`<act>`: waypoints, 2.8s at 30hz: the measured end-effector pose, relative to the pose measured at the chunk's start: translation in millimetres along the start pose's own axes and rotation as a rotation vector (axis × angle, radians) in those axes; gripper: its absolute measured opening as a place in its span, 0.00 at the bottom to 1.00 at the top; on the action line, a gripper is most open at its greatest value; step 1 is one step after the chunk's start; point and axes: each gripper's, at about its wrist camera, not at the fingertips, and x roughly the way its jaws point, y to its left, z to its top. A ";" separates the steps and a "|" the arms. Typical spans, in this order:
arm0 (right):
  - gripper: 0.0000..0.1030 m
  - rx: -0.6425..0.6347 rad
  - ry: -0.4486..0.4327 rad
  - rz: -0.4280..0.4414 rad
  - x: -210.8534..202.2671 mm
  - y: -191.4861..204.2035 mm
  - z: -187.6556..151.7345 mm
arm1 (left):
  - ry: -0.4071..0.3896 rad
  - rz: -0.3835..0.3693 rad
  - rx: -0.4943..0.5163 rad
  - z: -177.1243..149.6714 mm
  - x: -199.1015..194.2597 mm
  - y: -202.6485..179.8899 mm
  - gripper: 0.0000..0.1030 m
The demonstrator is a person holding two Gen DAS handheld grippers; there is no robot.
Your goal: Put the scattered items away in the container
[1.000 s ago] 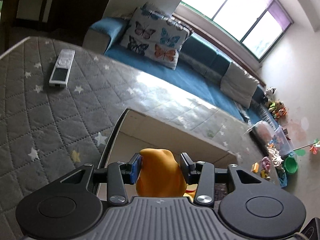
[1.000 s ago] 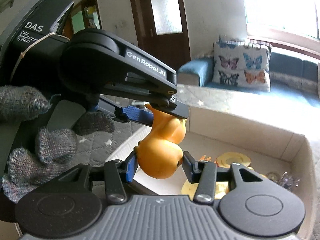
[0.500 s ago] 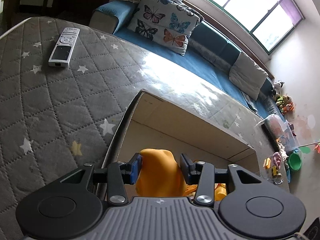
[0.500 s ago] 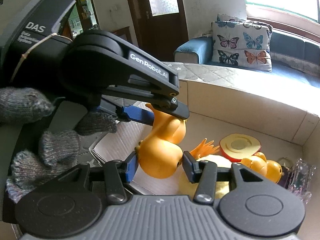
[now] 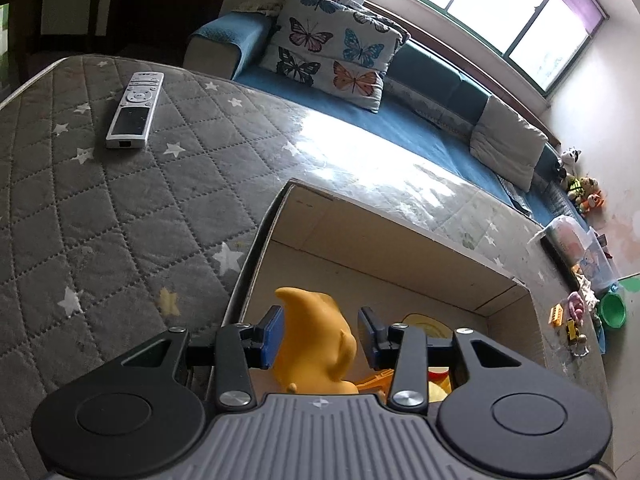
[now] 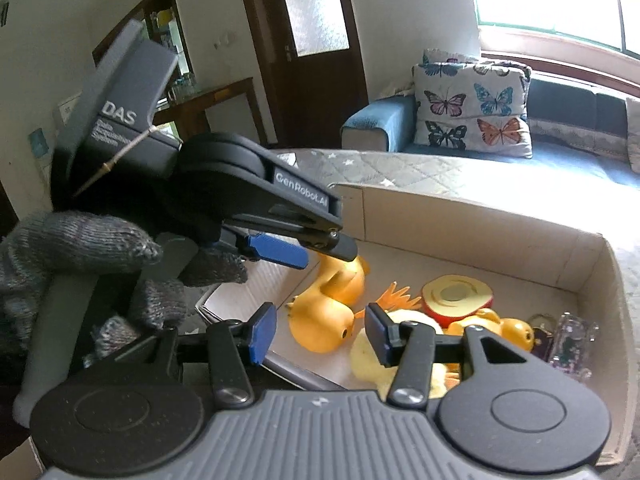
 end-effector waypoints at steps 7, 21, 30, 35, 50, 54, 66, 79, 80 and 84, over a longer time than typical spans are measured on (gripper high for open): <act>0.58 0.000 -0.036 -0.019 -21.3 -1.8 -6.5 | -0.041 0.004 0.032 -9.7 -18.9 -6.0 0.42; 0.81 0.022 -0.084 -0.084 -63.3 5.9 -38.6 | -0.139 -0.017 0.121 -61.0 -77.7 -23.5 0.42; 0.94 0.056 -0.089 -0.137 -79.7 2.7 -65.7 | -0.170 0.010 0.158 -100.9 -100.7 -22.8 0.42; 0.97 0.052 -0.100 -0.174 -85.1 5.5 -78.0 | -0.174 0.041 0.178 -124.2 -105.6 -19.5 0.42; 1.00 0.082 -0.087 -0.278 -90.9 6.2 -107.5 | -0.158 0.141 0.227 -173.6 -104.9 -21.0 0.42; 1.00 0.102 -0.083 -0.311 -90.6 3.4 -112.7 | -0.160 0.176 0.236 -179.7 -103.9 -21.5 0.42; 1.00 0.119 -0.063 -0.383 -90.7 2.1 -124.7 | -0.154 0.188 0.259 -197.4 -100.3 -26.0 0.41; 1.00 0.124 -0.055 -0.390 -95.6 -0.1 -131.0 | -0.130 0.238 0.284 -209.3 -97.6 -29.4 0.41; 1.00 0.125 -0.055 -0.390 -95.9 -0.4 -131.1 | -0.126 0.243 0.287 -209.8 -97.2 -29.7 0.41; 1.00 0.132 -0.055 -0.393 -96.8 -2.0 -132.2 | -0.088 0.250 0.296 -210.8 -93.6 -31.2 0.43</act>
